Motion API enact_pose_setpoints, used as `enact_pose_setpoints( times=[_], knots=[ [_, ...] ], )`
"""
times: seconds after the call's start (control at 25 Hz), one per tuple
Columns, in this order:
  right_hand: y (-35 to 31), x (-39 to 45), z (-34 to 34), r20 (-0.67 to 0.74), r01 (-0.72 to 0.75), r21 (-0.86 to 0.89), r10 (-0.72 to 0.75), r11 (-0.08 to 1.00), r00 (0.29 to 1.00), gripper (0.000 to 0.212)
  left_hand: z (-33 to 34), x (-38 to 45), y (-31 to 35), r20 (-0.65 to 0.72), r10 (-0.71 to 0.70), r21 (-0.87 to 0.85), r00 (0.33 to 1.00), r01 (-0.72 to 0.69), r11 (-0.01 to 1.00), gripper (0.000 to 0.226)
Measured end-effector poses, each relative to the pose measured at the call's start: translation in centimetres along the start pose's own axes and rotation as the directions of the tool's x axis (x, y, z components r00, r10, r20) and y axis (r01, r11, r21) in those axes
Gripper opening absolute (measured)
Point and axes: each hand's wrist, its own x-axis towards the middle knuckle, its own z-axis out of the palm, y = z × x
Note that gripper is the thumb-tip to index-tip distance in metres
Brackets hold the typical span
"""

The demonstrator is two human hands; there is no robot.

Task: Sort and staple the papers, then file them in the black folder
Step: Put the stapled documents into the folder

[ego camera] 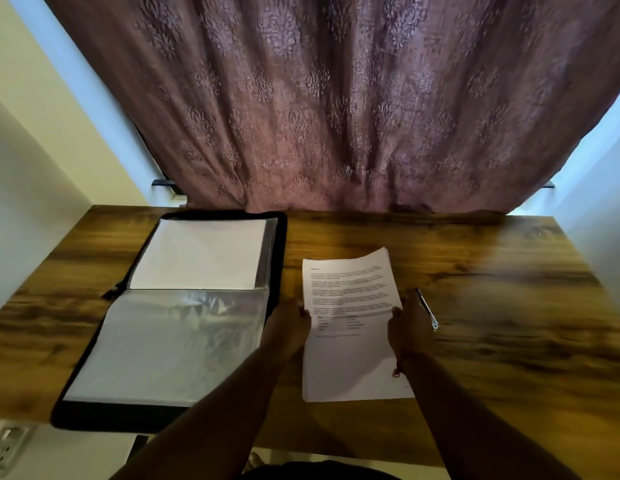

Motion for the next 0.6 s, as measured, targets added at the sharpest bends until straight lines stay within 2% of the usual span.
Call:
enact_pose_setpoints(
  times=[0.16, 0.28, 0.36, 0.48, 0.6],
  knots=[
    [0.2, 0.2, 0.4, -0.02, 0.033, -0.047, -0.034, 0.998, 0.999, 0.031, 0.2, 0.1, 0.1, -0.046, 0.063, 0.046, 0.997, -0.061, 0.997, 0.021],
    [0.4, -0.2, 0.7, -0.024, 0.069, -0.13, -0.073, 0.989, 0.997, 0.037, 0.3, 0.2, 0.4, -0.12, 0.179, 0.135, 0.976, -0.163, 0.977, 0.019],
    [0.6, -0.3, 0.8, -0.037, 0.081, -0.174, -0.088, 0.981, 0.995, 0.038, 0.1, 0.0, 0.8, -0.126, 0.197, 0.109, 0.972, -0.184, 0.977, 0.016],
    [1.0, -0.3, 0.6, -0.074, 0.108, -0.158, -0.121, 0.982, 0.99, 0.027, 0.0, -0.1, 1.5, -0.088, 0.067, -0.097, 0.994, -0.076, 0.992, 0.012],
    [0.6, -0.3, 0.1, -0.045, 0.052, -0.058, -0.054, 0.997, 0.998, 0.019, -0.2, 0.6, 1.9, 0.071, -0.083, -0.364, 0.994, 0.104, 0.926, 0.016]
  ],
)
